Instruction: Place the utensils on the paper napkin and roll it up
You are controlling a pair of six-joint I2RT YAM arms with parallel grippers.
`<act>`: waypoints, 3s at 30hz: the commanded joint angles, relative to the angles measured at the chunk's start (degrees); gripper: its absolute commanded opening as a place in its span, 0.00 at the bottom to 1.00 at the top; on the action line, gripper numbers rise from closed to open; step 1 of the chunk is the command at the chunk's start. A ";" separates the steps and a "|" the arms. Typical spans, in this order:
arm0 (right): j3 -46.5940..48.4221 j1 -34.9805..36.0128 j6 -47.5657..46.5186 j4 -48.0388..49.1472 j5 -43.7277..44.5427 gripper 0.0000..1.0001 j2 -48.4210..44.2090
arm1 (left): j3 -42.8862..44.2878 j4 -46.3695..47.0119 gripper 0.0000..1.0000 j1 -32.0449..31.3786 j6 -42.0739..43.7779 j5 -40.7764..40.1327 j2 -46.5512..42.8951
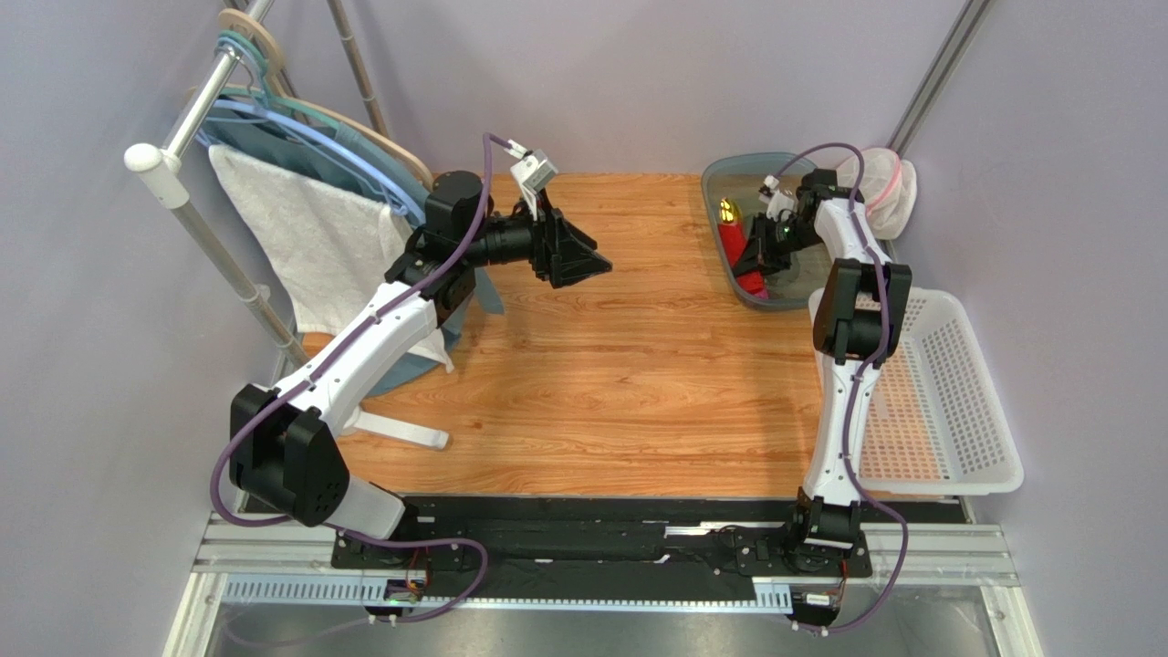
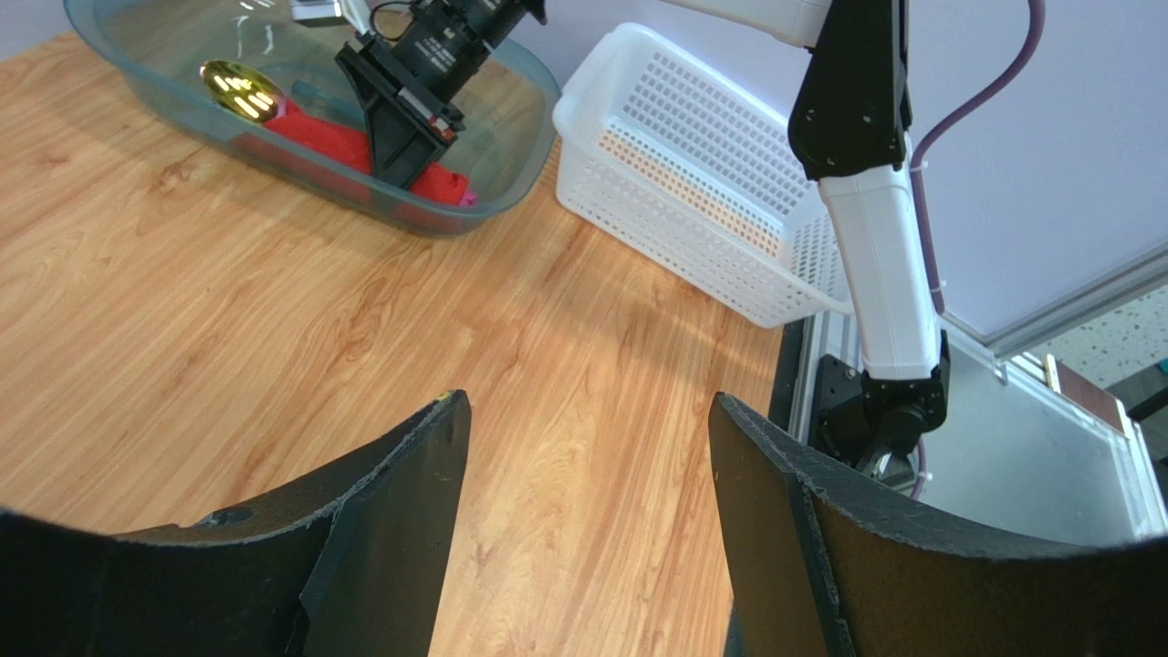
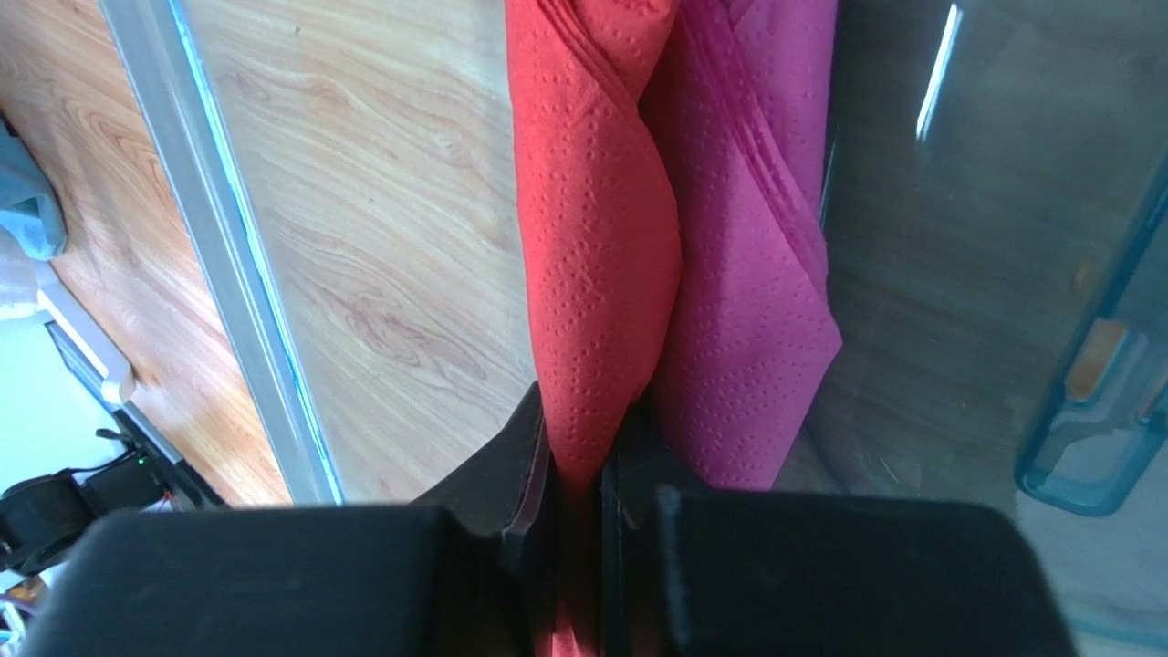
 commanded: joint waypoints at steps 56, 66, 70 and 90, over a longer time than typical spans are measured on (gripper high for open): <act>0.43 -0.09 -0.23 -0.33 9.32 0.34 -8.36 | 1.60 5.01 0.73 1.09 -2.46 2.11 0.34; 0.34 -0.18 -1.19 0.28 12.21 0.17 -6.42 | 1.34 4.83 0.73 1.44 -2.46 2.20 0.08; 0.08 -0.71 -1.98 0.46 13.53 0.13 -5.81 | 1.34 4.75 0.73 1.52 -2.46 2.28 0.17; -0.98 -0.89 -3.48 0.20 14.33 0.22 -6.59 | 5.55 -4.38 0.76 1.79 2.01 0.35 2.27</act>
